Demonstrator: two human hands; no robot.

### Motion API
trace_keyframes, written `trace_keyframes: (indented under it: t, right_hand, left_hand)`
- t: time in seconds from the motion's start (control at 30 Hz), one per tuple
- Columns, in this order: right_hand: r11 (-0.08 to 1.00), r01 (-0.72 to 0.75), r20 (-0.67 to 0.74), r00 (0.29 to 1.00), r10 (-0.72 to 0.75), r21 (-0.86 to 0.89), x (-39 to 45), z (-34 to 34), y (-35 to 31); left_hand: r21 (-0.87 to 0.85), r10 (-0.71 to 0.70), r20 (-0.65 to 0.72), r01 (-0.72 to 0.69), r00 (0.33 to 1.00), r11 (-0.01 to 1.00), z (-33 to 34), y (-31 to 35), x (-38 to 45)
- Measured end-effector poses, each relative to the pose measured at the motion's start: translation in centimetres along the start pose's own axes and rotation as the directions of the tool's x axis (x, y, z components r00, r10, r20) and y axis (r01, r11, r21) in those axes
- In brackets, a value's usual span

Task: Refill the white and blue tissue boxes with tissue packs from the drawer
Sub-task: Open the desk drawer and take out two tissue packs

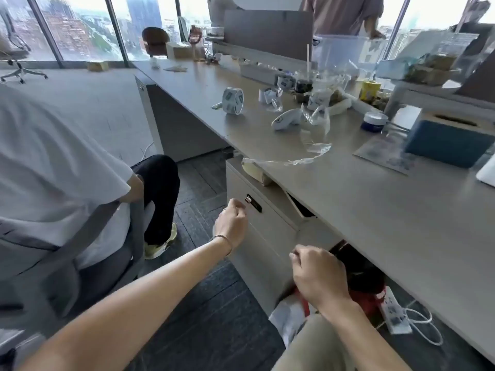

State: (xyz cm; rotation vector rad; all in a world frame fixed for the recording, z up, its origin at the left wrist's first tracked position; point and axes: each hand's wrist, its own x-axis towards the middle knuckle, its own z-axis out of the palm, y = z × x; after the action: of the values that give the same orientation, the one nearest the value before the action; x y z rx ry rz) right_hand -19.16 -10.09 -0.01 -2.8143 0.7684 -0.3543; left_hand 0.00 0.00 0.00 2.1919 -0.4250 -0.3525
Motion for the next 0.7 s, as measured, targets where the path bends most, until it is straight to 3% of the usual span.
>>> trace_keyframes:
  t: [0.13, 0.23, 0.33, 0.5, 0.7]
  right_hand:
    - [0.983, -0.16, 0.037, 0.986, 0.164, -0.093, 2.0, 1.5, 1.6]
    - [0.978, -0.182, 0.033, 0.982, 0.186, -0.097, 3.8, 2.4, 2.7]
    - [0.988, -0.147, 0.044, 0.988, 0.149, -0.037, 4.8, 3.1, 3.2]
    - [0.991, -0.13, -0.017, 0.991, 0.13, -0.004, 5.9, 4.1, 3.1]
    - [0.997, -0.058, -0.082, 0.995, 0.063, 0.057, 6.0, 4.6, 3.7]
  left_hand:
    - [-0.187, -0.254, 0.044, 0.258, 0.966, 0.948, 3.1, -2.3, 7.3]
    - [-0.175, -0.309, 0.096, 0.322, 0.946, 0.93, 6.4, -4.7, 12.8]
    - [-0.227, -0.31, 0.121, 0.33, 0.943, 0.916, 7.6, -4.0, 14.0]
    - [-0.217, -0.248, 0.002, 0.243, 0.969, 0.945, 7.8, -2.4, 12.4]
    - [-0.284, -0.229, -0.026, 0.213, 0.973, 0.935, 7.3, -3.1, 11.7]
